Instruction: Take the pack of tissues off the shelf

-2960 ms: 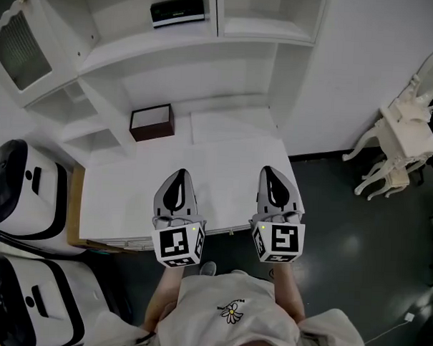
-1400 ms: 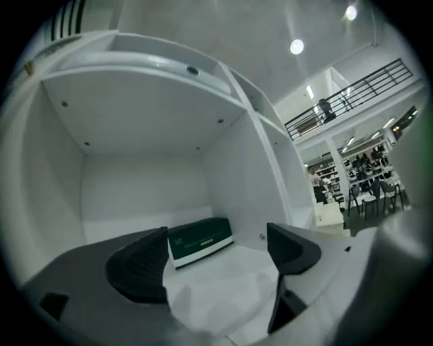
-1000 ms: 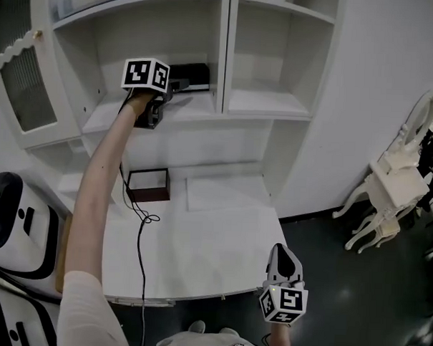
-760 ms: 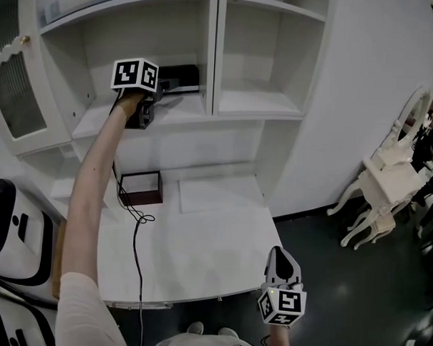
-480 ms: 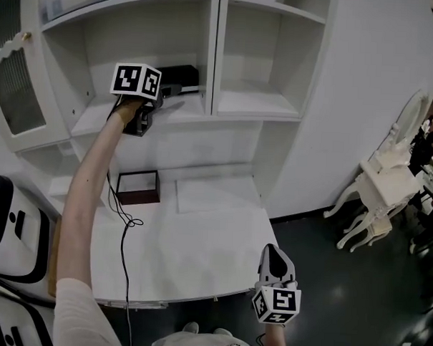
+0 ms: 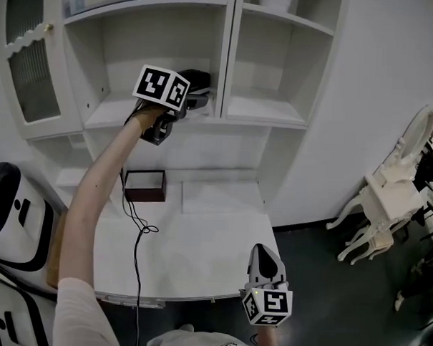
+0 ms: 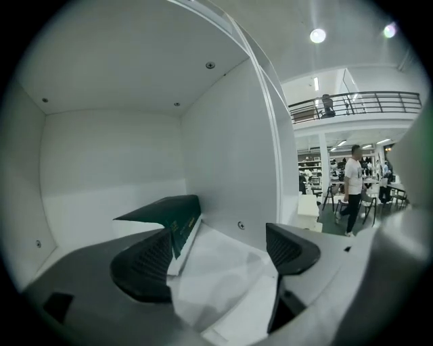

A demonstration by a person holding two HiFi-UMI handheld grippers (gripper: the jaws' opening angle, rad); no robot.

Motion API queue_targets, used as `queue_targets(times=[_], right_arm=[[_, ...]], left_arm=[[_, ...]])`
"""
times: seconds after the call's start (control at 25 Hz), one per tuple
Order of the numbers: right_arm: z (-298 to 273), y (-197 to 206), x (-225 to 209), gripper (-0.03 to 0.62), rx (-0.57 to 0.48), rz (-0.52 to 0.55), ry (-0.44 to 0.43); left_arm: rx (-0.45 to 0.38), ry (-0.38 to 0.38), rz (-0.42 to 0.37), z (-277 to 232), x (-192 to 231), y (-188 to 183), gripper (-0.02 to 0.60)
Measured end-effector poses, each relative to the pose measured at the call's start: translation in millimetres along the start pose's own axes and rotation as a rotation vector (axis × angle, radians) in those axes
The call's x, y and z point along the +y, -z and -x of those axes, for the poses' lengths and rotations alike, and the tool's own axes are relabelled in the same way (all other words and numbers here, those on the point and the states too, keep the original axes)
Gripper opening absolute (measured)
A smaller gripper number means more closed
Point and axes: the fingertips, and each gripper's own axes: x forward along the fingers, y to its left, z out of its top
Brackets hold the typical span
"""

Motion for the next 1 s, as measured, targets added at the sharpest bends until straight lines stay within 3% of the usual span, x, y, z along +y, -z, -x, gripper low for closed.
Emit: queue_targets(times=[0.16,0.4,0.56,1.0], right_arm=[[2,0,-3,0.003,0.0,-0.002,-0.008],[0,3,-4,0.003,0.002,-0.019,-0.006],[-1,8,-7,0.003,0.012,-0.04,0.007],[-4,10,-3,0.003,0.033,-0.008,0.018]], left_arm=[[-0.043,-0.021,0.035,8,8,-2,0.437],[-0.099,-0.062,-0.004,35,40,-23,0.437],[-0.064,-0.076,-0.07,34,63,-23,0.439],[-0.008,0.015,-0.002,8,88,-7,0.439]])
